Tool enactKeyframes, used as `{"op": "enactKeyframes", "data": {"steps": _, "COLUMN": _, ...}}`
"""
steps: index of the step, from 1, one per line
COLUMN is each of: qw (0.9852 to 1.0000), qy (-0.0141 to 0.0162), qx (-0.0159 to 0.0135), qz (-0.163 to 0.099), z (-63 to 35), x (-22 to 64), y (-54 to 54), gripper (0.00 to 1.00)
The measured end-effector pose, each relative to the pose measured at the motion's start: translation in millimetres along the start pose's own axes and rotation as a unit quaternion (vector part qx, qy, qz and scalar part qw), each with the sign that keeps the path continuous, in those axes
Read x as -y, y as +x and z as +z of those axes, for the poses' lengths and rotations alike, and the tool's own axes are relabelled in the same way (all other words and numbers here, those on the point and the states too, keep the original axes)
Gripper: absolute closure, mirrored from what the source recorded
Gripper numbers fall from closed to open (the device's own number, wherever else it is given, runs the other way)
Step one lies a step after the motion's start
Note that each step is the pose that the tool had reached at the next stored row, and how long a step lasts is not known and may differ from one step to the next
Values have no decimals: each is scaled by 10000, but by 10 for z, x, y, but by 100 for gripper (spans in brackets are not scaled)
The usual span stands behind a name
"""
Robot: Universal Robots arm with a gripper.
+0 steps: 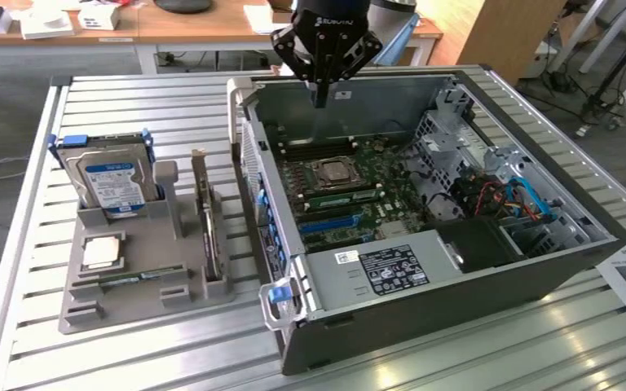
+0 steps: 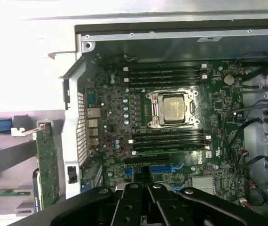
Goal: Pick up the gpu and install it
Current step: 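Reach for the gpu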
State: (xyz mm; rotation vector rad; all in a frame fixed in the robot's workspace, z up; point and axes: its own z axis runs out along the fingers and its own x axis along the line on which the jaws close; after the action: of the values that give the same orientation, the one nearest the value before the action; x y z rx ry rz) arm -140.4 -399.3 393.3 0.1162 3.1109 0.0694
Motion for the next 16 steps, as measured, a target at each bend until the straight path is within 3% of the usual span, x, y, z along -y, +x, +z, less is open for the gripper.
{"op": "enactKeyframes", "data": {"steps": 5, "qw": 10000, "qy": -1, "qx": 21, "qz": 0, "z": -6, "x": 23, "y": 214, "gripper": 89}}
{"op": "enactKeyframes", "data": {"steps": 16, "qw": 10000, "qy": -1, "qx": 21, "qz": -1, "z": -17, "x": 130, "y": 565, "gripper": 89}}
